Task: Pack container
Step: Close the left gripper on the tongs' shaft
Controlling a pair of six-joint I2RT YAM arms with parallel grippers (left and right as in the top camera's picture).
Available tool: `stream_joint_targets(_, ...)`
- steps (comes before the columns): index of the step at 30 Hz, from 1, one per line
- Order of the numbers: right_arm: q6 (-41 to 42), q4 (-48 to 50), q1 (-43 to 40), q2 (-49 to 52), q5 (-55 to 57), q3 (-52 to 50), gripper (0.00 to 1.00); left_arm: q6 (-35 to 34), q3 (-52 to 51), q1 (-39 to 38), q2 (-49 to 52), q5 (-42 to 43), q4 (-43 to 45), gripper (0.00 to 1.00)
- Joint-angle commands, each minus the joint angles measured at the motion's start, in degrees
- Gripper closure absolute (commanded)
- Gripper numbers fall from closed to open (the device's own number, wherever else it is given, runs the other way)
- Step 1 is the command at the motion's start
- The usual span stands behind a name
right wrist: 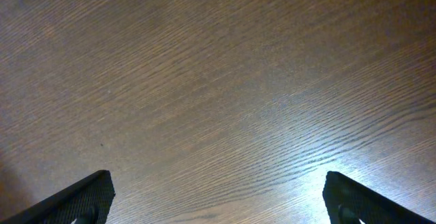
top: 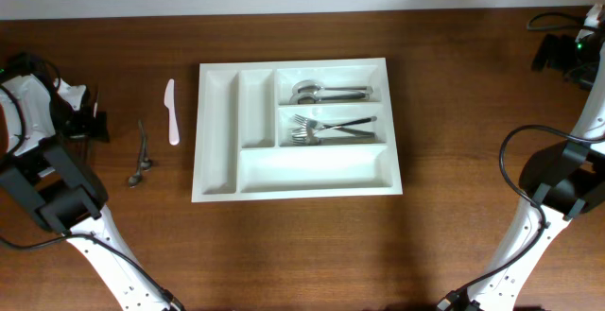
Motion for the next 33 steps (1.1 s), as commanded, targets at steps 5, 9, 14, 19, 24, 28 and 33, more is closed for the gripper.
stream_joint_targets(5,0.09,0.13,-0.44,-2.23,-0.07,-0.31,0.01,1.77,1.01,-0.46,2.99,0.66,0.24,0.04)
stream_joint_targets(9,0.09,0.13,-0.44,-2.23,-0.07,-0.31,0.01,1.79,1.01,-0.46,2.99,0.59,0.5,0.04)
stream_joint_targets(14,0.09,0.13,-0.44,-2.23,-0.07,-0.31,0.01,1.75,1.01,-0.48,2.99,0.44,1.05,0.11)
stream_joint_targets(19,0.09,0.13,-0.44,-2.23,-0.07,-0.31,0.01,1.75,1.01,-0.46,2.99,0.46,1.49,0.33)
stream_joint_targets(24,0.09,0.13,-0.44,-2.23,-0.07,-0.31,0.01,1.73,1.01,-0.46,2.99,0.48,1.9,0.58)
stream_joint_targets(28,0.11,0.13,-0.44,-2.23,-0.07,-0.31,0.01,1.73,1.01,-0.46,2.99,0.48,2.01,0.63)
stream_joint_targets(33,0.09,0.13,-0.44,-2.23,-0.07,-0.31,0.01,1.73,1.01,-0.46,2.99,0.48,2.01,0.75)
